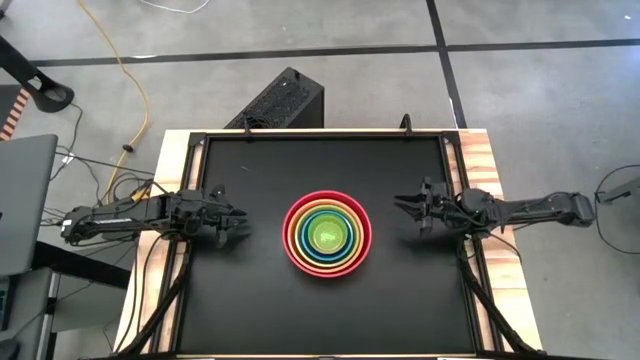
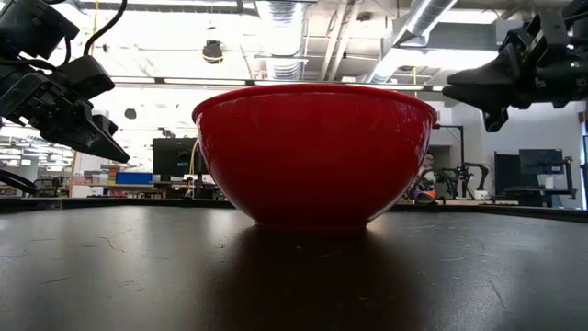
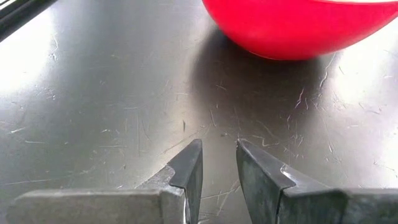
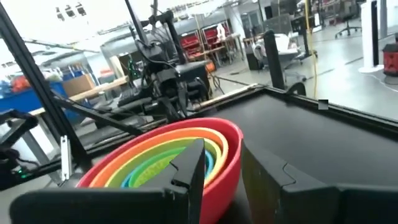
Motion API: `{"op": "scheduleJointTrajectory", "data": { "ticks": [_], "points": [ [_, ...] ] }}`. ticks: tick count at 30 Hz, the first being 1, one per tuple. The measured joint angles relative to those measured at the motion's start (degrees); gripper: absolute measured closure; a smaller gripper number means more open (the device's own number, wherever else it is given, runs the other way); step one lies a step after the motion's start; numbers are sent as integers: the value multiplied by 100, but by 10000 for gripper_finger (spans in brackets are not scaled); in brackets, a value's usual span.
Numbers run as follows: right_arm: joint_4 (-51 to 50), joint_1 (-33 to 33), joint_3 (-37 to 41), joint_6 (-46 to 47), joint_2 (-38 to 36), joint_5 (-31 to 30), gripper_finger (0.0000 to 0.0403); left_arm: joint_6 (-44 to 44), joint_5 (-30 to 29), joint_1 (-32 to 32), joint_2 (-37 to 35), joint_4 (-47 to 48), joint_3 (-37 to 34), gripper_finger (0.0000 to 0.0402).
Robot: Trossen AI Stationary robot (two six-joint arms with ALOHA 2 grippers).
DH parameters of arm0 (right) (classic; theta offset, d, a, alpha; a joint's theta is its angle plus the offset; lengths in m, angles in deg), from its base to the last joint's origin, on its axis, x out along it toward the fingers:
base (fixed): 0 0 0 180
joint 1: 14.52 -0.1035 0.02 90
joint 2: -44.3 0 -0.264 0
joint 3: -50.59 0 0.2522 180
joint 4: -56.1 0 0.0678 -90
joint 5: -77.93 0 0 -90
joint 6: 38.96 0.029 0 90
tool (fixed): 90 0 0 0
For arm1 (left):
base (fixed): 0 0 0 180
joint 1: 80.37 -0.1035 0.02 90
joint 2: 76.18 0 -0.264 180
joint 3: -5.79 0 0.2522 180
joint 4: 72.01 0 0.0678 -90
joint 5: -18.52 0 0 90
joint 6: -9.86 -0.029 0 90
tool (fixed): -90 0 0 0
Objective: Nest bowls inside each other
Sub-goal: Return to Home Position
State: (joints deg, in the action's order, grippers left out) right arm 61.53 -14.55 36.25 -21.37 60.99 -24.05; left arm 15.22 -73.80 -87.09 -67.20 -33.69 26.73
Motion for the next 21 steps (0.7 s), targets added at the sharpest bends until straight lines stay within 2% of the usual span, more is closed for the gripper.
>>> {"op": "scheduleJointTrajectory", "data": {
  "ticks": [6, 21],
  "points": [
    [-351, 63, 0, 4, -326, -84, 284, 0, 0, 0, 0, 0, 0, 315],
    [-1357, 57, 0, 0, -326, -58, 284, 0, -1, -1, 0, 0, 0, 315]
  ]
}}
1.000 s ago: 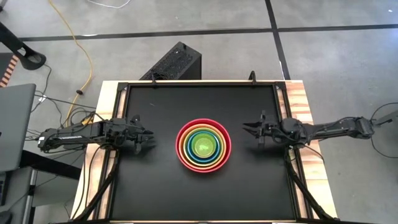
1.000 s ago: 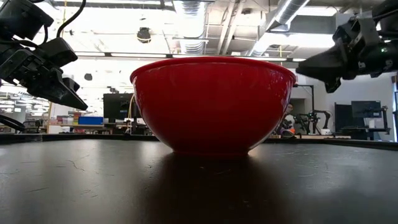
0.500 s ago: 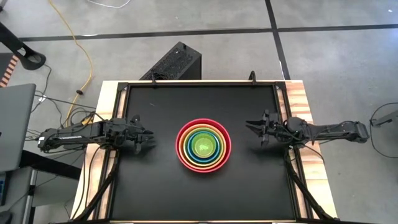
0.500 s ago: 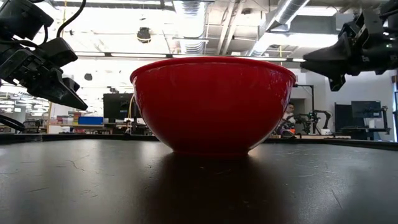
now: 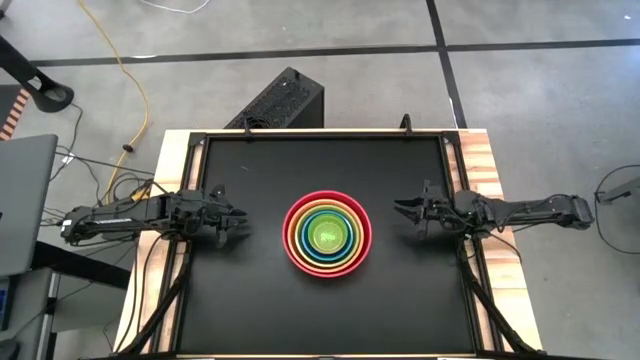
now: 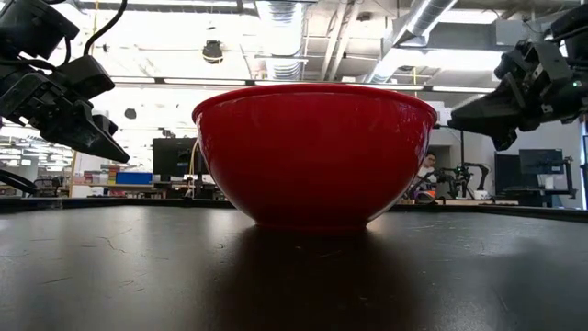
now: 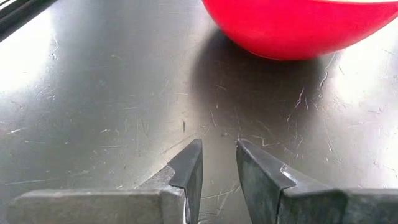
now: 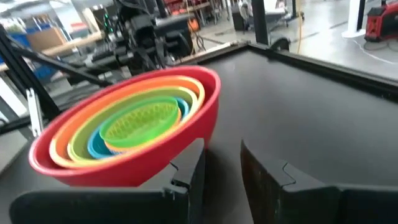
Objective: Nest bowls inside each other
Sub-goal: Return to Home Position
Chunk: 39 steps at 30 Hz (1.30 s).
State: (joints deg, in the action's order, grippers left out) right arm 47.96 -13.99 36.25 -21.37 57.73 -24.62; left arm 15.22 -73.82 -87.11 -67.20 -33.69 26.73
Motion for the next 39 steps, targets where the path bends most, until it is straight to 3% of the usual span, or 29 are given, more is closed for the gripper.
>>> {"op": "scheduleJointTrajectory", "data": {
  "ticks": [39],
  "points": [
    [-345, 0, -7, -2, 4, 52, 284, 0, -1, 1, 0, 0, 0, 315]
  ]
}}
